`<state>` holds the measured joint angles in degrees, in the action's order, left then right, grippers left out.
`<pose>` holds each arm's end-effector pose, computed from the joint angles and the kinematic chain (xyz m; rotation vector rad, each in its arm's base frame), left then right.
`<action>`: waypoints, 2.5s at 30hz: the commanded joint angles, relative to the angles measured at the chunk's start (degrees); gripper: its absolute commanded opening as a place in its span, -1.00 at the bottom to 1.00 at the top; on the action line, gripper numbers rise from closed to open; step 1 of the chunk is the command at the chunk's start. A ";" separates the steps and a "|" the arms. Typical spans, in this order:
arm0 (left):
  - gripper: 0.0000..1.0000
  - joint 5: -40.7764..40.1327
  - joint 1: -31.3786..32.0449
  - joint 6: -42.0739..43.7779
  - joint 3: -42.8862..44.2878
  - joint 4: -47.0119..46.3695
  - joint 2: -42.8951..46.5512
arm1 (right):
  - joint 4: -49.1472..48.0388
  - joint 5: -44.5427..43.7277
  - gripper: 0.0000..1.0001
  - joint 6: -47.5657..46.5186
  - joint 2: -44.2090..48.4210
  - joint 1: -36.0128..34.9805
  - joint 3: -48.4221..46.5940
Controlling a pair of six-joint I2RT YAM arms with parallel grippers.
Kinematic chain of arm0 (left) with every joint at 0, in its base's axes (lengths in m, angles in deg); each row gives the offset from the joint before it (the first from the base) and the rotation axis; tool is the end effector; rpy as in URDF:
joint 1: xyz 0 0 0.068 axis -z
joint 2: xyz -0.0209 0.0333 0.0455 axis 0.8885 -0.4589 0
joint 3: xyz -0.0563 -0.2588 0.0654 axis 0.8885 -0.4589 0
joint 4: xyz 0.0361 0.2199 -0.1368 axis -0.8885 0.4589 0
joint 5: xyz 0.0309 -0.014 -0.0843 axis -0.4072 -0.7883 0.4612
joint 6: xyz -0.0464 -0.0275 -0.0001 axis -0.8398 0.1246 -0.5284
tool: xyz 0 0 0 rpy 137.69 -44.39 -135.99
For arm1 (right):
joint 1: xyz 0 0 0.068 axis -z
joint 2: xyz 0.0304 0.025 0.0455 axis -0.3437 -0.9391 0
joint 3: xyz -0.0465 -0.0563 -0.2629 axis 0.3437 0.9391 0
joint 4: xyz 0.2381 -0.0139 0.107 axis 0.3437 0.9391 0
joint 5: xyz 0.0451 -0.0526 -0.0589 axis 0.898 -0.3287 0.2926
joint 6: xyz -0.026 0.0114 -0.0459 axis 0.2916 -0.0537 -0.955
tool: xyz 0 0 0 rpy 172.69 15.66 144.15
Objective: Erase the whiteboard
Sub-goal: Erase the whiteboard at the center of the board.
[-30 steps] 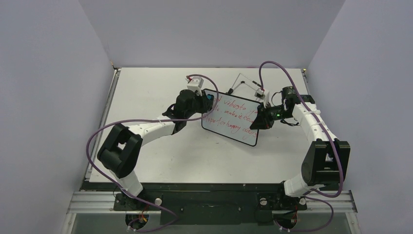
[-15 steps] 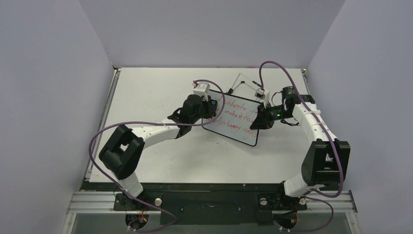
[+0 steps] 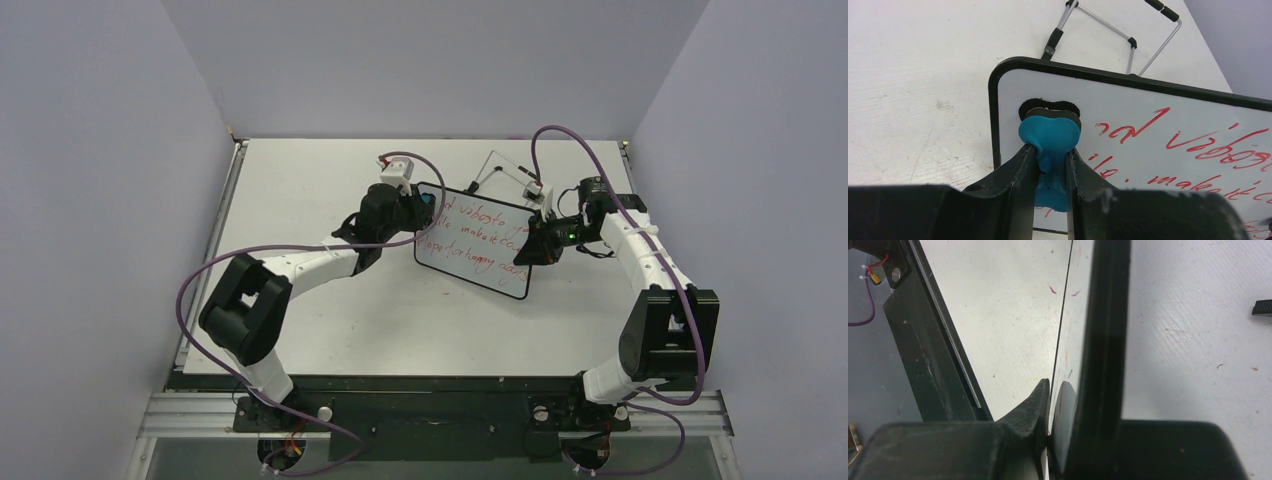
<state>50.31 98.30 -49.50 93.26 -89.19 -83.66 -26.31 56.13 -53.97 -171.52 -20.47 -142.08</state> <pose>0.3201 -0.2268 0.2402 0.1100 1.9531 -0.6825 0.2787 0.0323 0.2684 -0.9362 2.1508 1.1560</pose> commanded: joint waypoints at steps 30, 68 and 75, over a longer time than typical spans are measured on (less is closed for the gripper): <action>-1.00 0.36 3.85 2.65 -2.32 -2.56 1.32 | 6.05 -0.09 -1.00 -5.49 -0.57 -2.27 -0.51; -1.00 2.76 1.44 3.82 5.55 0.95 0.02 | 6.46 0.02 -1.00 -5.92 -0.34 -2.36 -0.66; -1.00 5.85 3.73 5.30 8.07 2.43 -0.15 | 6.49 -0.13 -1.00 -6.09 -0.38 -2.38 -0.69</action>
<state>54.01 100.72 -45.68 98.31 -83.55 -83.40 -25.51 56.50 -54.67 -171.78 -20.47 -142.27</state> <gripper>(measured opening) 0.186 0.065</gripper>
